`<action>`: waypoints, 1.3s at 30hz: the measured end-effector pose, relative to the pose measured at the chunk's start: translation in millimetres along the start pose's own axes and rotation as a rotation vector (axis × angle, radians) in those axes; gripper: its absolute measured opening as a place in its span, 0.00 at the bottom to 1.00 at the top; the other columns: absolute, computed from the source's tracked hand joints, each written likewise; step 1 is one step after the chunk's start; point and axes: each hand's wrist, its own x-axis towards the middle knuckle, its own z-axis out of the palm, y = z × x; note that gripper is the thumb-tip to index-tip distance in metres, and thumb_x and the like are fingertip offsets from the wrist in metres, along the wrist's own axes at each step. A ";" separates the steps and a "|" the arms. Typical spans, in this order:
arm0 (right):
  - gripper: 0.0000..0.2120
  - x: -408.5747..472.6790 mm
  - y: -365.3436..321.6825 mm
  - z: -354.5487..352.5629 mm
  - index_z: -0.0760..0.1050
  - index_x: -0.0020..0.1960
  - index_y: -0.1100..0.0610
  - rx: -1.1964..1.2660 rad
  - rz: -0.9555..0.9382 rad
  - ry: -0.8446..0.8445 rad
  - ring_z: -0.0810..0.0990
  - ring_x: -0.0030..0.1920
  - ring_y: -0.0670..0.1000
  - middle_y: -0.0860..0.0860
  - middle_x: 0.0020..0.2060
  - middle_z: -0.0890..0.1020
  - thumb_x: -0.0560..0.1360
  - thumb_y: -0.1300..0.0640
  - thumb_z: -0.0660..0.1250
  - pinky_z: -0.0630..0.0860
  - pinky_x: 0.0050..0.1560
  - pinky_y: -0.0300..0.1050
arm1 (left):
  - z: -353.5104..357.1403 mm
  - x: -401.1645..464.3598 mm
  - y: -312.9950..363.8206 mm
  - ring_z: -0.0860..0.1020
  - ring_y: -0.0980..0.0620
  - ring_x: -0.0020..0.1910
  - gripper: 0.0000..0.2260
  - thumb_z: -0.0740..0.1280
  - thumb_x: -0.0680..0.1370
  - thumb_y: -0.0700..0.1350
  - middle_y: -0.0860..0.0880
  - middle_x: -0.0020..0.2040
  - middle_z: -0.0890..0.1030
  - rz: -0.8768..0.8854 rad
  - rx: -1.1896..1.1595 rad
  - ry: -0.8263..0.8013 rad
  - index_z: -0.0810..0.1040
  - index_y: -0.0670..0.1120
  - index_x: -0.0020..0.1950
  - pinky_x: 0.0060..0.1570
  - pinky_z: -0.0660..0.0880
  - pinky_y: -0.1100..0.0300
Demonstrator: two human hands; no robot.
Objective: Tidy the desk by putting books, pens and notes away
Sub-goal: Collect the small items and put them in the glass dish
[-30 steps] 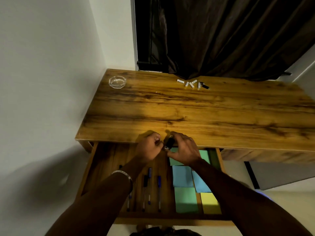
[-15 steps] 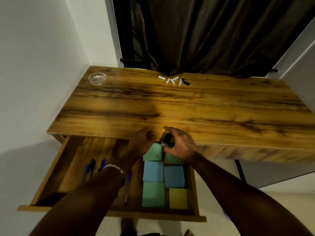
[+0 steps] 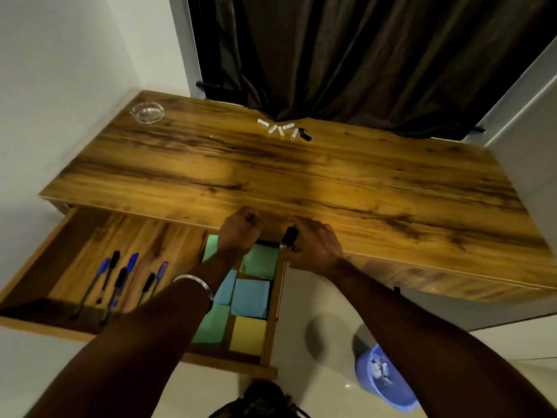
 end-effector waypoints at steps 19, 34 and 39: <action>0.36 72.7 73.1 -31.1 0.62 0.73 0.49 0.030 0.006 -0.105 0.72 0.66 0.55 0.51 0.67 0.74 0.69 0.39 0.69 0.65 0.66 0.50 | 66.3 61.3 57.8 0.81 0.49 0.51 0.13 0.69 0.72 0.48 0.50 0.51 0.83 0.019 0.012 -0.004 0.78 0.53 0.56 0.51 0.78 0.55; 0.39 140.9 110.2 -53.7 0.59 0.75 0.49 0.071 -0.174 -0.183 0.68 0.70 0.54 0.50 0.71 0.70 0.69 0.42 0.71 0.62 0.69 0.50 | 88.7 105.4 99.6 0.75 0.57 0.38 0.05 0.69 0.76 0.47 0.51 0.40 0.79 -0.271 -0.433 0.100 0.78 0.45 0.48 0.42 0.70 0.63; 0.40 188.2 103.7 -42.2 0.62 0.72 0.49 0.103 -0.174 -0.183 0.72 0.68 0.54 0.50 0.68 0.74 0.66 0.35 0.68 0.66 0.67 0.52 | 89.6 154.2 102.8 0.78 0.56 0.28 0.07 0.63 0.80 0.48 0.49 0.35 0.80 -0.472 -0.736 -0.141 0.77 0.45 0.46 0.32 0.76 0.62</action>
